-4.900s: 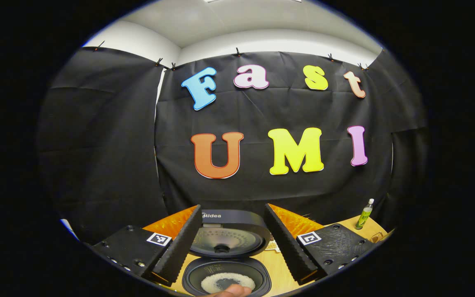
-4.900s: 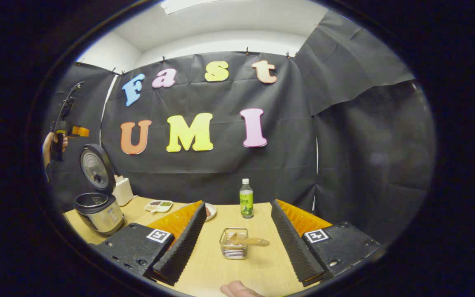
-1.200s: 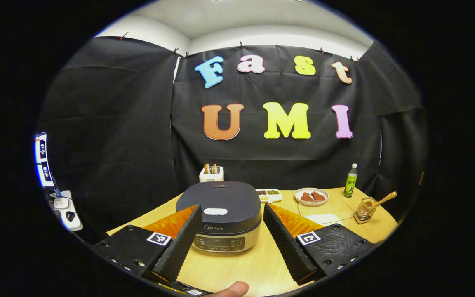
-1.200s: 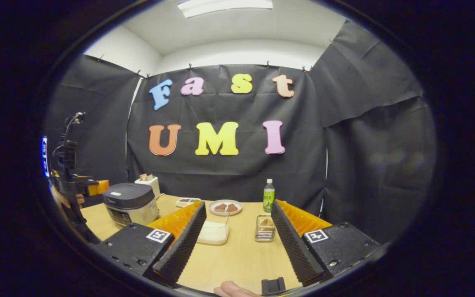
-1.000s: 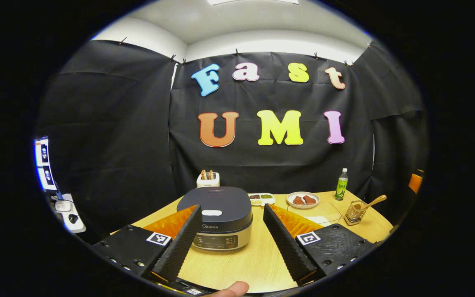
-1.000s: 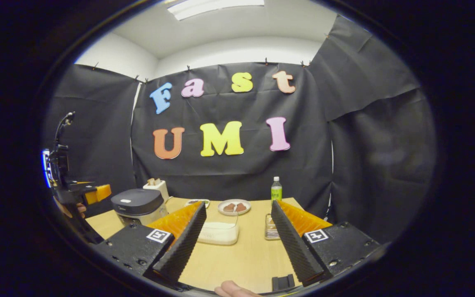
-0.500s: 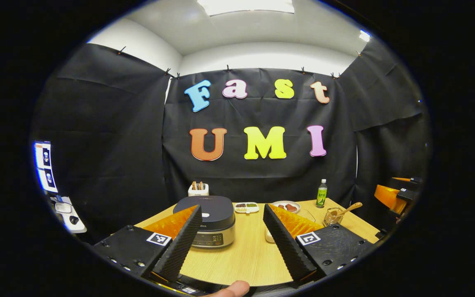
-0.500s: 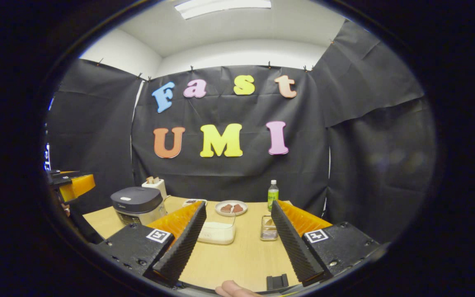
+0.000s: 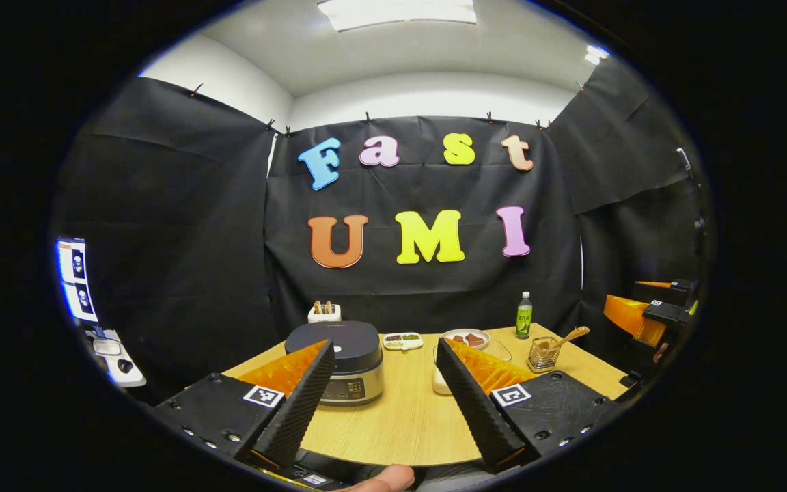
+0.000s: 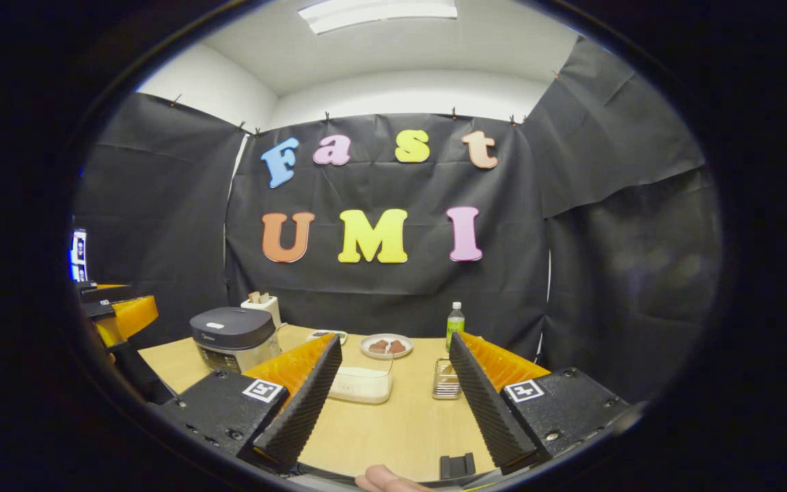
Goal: Close the left gripper, press the button to open the rice cooker; take a wooden spoon from the chopstick holder with the right hand, scoop a spoonful of rice and pour it into the rice cooker, then put the wooden spoon back into the chopstick holder.
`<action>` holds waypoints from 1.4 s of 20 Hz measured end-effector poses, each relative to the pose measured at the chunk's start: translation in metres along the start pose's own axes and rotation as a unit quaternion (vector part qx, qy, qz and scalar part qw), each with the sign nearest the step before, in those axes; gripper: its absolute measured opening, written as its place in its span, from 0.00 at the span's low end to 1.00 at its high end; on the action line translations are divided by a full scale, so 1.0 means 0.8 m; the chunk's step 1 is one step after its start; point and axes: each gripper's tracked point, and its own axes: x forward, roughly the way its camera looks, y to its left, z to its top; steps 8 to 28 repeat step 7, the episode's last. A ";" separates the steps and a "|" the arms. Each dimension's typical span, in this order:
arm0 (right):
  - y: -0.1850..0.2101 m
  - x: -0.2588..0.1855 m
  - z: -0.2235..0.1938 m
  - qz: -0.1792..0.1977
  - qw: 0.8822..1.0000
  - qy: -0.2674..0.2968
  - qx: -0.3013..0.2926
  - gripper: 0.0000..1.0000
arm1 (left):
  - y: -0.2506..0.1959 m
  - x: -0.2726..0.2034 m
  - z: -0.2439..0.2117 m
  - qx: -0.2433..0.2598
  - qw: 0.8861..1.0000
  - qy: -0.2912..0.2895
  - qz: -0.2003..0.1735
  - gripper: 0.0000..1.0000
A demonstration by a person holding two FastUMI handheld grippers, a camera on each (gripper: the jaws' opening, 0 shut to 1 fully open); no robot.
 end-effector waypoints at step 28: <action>0.003 -0.003 -0.001 0.006 1.000 -0.003 -0.010 1.00 | 0.003 0.006 -0.011 0.000 1.000 0.014 0.002 0.95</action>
